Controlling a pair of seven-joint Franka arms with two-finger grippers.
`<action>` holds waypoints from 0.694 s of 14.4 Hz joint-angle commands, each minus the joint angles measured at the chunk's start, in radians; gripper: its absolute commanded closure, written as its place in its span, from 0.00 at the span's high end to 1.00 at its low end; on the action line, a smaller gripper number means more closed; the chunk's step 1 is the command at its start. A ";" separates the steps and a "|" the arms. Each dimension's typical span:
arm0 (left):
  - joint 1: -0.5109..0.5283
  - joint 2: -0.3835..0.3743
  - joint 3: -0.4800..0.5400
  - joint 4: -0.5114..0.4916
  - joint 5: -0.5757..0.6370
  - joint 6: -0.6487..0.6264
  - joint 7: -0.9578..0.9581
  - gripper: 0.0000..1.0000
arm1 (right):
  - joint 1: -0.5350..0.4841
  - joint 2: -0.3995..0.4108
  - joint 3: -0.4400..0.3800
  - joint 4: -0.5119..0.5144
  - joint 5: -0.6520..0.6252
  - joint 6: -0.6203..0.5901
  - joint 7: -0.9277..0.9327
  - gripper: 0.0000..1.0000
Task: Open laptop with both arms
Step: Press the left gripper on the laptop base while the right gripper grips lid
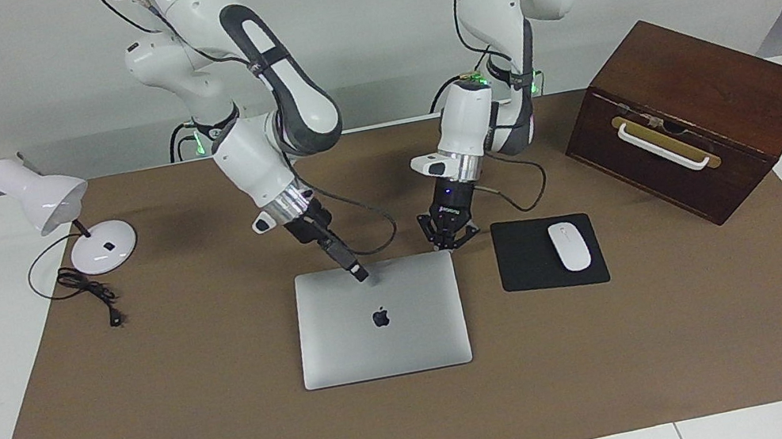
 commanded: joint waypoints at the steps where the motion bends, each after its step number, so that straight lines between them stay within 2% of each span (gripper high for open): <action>1: 0.001 0.030 0.006 0.037 -0.015 0.012 0.010 0.00 | -0.012 0.015 0.014 0.020 0.038 0.015 -0.046 1.00; 10: 0.003 0.058 0.008 0.048 -0.010 0.013 0.025 0.00 | -0.010 0.027 0.015 0.023 0.056 0.015 -0.052 1.00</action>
